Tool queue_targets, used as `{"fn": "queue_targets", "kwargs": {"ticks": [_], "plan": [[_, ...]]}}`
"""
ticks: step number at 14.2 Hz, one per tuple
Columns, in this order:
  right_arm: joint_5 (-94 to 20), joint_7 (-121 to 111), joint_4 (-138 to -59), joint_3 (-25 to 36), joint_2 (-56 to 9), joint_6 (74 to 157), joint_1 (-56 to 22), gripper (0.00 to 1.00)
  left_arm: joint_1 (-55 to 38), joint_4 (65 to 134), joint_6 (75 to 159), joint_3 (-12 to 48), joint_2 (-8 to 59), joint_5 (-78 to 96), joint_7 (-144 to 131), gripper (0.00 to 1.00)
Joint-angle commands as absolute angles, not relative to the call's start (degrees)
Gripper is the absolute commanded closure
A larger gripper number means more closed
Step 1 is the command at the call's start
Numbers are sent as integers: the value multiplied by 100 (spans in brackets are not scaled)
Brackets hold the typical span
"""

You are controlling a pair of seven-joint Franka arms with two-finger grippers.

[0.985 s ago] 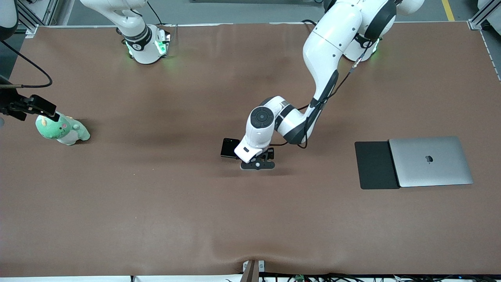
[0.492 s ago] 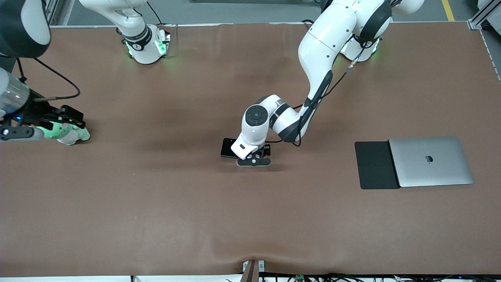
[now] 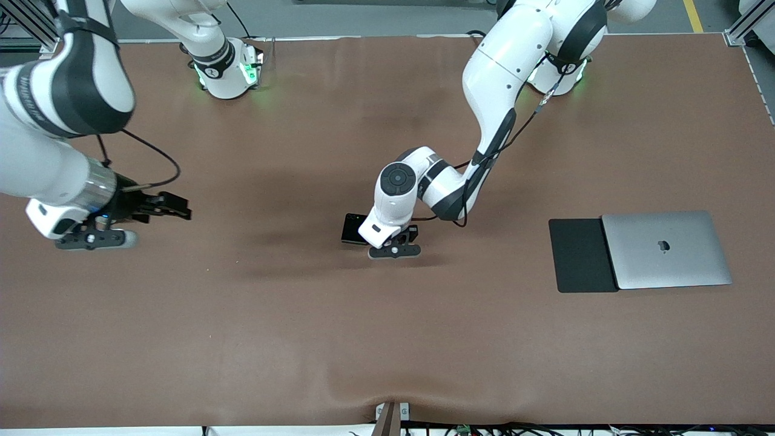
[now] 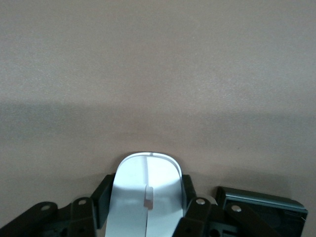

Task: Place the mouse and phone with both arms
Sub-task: 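Lift the mouse with the left gripper while the right gripper reaches the phone, then carry the mouse to the pad while the right gripper grasps the phone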

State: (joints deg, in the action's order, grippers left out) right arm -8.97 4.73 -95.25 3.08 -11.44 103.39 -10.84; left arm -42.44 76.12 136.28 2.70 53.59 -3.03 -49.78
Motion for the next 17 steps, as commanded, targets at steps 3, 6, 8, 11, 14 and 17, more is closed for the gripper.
{"fn": "queue_targets", "kwargs": {"ticks": [3,6,8,11,14,17], "plan": [[-949,1835,-9475,352,-1563,10924,-2178,0,-4088,8471,13333,220,4563,-281,-4703,56],[-896,2249,-9492,360,-1854,11170,-2671,0,-4008,9191,13324,167,3931,-351,-4685,58],[-888,2714,-9492,360,-2038,11407,-2943,0,-3693,9648,13324,167,3474,-508,-4545,59],[-635,3347,-9492,369,-2538,11925,-3417,0,-3332,9931,13324,176,3077,-598,-4307,59],[-255,3848,-9492,360,-2864,12006,-3656,0,-3183,10239,13342,150,2770,-1045,-4438,58],[-255,4419,-9501,352,-3224,12426,-3796,0,-2752,10493,13350,176,2541,-1116,-4316,58]]}}
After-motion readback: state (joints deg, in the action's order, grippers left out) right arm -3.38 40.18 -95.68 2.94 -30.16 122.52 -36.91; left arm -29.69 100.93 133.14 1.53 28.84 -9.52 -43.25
